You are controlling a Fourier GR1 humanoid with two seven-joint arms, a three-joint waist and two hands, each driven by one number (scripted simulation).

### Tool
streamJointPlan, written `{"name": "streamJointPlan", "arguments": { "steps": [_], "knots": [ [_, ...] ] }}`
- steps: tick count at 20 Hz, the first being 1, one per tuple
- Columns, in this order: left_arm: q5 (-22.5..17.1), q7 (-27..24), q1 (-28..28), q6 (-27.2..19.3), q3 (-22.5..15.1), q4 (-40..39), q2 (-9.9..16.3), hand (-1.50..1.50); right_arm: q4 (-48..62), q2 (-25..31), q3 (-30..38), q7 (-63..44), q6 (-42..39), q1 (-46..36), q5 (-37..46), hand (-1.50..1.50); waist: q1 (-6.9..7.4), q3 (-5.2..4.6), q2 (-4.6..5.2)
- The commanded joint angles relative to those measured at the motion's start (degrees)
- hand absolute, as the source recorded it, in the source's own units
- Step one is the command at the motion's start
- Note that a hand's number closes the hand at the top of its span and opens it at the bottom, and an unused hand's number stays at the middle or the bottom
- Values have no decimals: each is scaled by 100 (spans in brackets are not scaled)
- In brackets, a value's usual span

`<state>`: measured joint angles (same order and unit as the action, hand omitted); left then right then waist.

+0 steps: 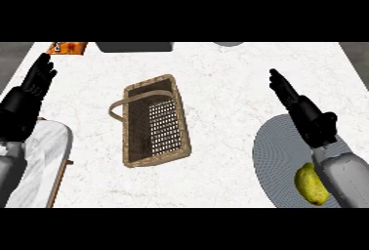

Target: Pick the pear from the placemat and place it in the basket

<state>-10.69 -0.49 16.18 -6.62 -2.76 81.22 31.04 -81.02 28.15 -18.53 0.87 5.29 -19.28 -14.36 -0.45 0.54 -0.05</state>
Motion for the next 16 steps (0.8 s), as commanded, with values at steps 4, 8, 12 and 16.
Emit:
{"name": "streamJointPlan", "arguments": {
  "steps": [4, 8, 12, 16],
  "knots": [
    [-352, 669, -1021, -119, -132, -620, -562, 0, -409, -942, 1659, 1236, -246, 469, -2199, 150, -264, 24, 31],
    [-593, 973, -1858, -14, -381, -981, -986, 0, -1079, -1287, 2181, 1881, -1178, 584, -3288, 150, -260, 2, -61],
    [-537, 1094, -2127, 12, -473, -576, -942, 0, -1632, -1146, 2442, 1703, -1328, 1659, -3649, -150, -127, -45, -56],
    [-378, 1240, -2107, -194, -691, -506, -1235, 0, -1828, -435, 2632, 1004, -892, 1963, -3322, -150, -109, -58, -26]
  ]
}}
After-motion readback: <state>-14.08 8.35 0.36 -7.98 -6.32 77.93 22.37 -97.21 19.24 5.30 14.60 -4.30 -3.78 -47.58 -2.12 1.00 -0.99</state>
